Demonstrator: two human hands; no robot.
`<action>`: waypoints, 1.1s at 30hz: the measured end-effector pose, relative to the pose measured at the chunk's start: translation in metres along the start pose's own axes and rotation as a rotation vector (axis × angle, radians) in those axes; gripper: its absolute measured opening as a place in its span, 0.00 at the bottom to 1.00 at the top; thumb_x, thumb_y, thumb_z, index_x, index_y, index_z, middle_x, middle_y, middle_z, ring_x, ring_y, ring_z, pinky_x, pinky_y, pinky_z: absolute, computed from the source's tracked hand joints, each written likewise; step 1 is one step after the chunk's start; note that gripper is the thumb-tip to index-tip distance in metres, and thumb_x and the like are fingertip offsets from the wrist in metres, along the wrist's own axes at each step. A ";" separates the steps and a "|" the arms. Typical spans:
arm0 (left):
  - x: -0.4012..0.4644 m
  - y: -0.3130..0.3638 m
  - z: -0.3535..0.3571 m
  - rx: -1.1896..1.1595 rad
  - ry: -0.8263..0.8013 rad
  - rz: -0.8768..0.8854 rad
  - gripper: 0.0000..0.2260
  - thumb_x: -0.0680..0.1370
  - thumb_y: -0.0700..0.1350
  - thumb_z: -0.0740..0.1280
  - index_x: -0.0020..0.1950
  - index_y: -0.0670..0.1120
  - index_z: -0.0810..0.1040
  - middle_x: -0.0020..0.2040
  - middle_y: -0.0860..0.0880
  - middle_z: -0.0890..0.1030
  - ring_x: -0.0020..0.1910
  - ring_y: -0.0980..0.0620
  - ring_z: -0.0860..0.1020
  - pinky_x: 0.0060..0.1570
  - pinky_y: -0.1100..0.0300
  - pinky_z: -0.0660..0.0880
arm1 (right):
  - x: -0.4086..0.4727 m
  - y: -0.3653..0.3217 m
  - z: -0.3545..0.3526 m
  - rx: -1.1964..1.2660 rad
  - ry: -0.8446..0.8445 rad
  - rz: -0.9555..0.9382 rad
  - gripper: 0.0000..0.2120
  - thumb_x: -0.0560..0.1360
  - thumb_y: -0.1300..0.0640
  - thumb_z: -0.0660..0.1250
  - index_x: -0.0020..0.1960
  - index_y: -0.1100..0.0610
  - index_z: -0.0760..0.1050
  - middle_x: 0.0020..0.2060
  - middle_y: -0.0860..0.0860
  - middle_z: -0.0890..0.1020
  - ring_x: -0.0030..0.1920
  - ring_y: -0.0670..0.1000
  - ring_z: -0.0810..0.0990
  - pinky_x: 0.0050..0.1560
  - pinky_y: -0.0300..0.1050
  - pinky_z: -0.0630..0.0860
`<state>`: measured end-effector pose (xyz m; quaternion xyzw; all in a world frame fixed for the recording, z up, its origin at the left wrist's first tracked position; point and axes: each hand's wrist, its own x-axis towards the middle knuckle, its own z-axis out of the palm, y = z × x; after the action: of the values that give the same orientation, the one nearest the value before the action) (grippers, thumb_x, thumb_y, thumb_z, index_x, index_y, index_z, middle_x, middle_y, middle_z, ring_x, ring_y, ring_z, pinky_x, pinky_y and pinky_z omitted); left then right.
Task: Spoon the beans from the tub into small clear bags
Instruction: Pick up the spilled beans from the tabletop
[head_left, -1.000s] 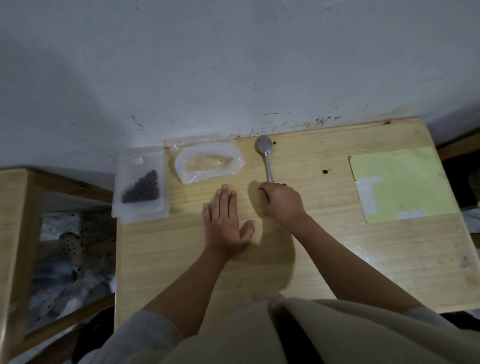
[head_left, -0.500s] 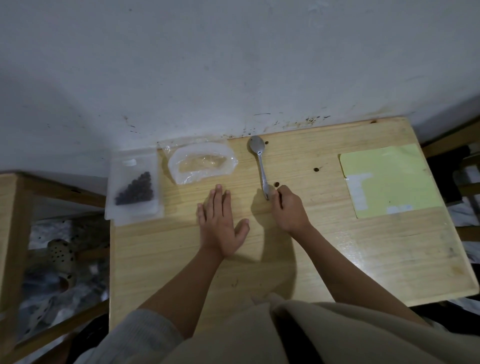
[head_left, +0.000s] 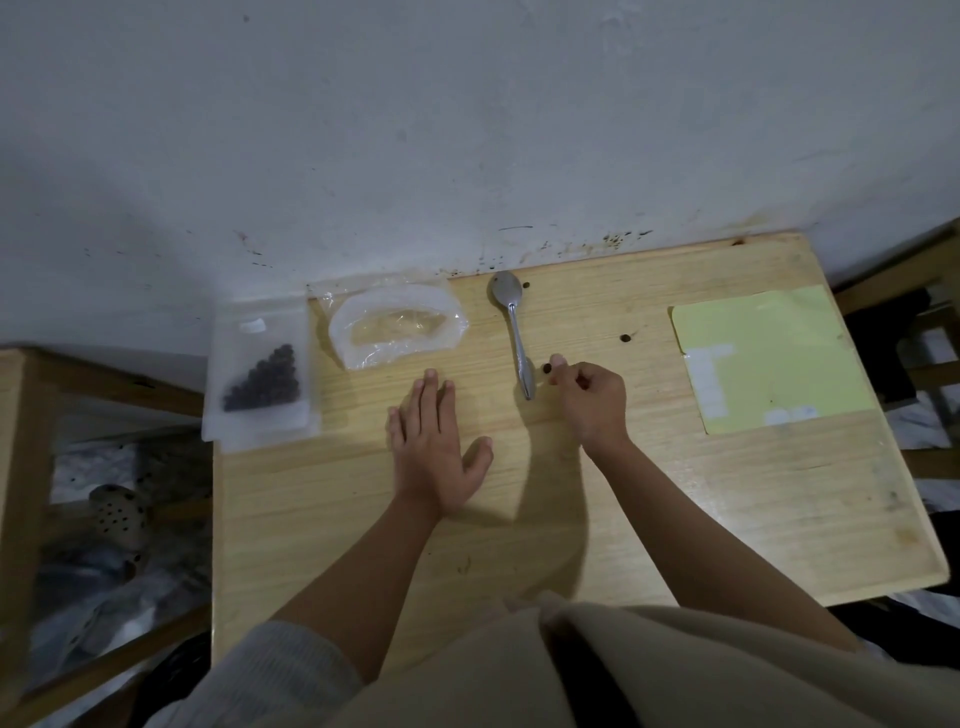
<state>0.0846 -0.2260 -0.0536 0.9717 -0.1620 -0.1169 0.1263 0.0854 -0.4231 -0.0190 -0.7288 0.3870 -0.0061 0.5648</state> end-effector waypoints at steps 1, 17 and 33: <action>0.000 0.000 0.000 -0.005 0.003 -0.002 0.38 0.72 0.63 0.56 0.75 0.41 0.59 0.77 0.42 0.57 0.75 0.42 0.56 0.70 0.38 0.53 | 0.002 0.004 0.000 -0.099 0.020 -0.089 0.14 0.74 0.50 0.68 0.38 0.61 0.80 0.28 0.46 0.78 0.24 0.40 0.71 0.28 0.31 0.67; 0.002 0.000 0.002 0.008 0.000 0.010 0.37 0.71 0.61 0.58 0.72 0.38 0.65 0.74 0.38 0.62 0.73 0.38 0.61 0.66 0.34 0.58 | 0.011 -0.002 0.007 -0.431 0.009 -0.272 0.10 0.80 0.57 0.56 0.44 0.62 0.70 0.30 0.52 0.73 0.30 0.51 0.71 0.30 0.43 0.64; 0.051 0.034 0.006 -0.030 0.003 0.160 0.35 0.74 0.60 0.55 0.72 0.36 0.65 0.75 0.38 0.61 0.75 0.42 0.58 0.72 0.44 0.53 | 0.082 -0.041 0.017 -0.298 -0.040 -0.413 0.12 0.76 0.55 0.66 0.39 0.60 0.82 0.25 0.51 0.75 0.27 0.46 0.71 0.33 0.39 0.68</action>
<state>0.1204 -0.2760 -0.0587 0.9537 -0.2372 -0.1076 0.1502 0.1727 -0.4536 -0.0259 -0.8675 0.2154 -0.0500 0.4455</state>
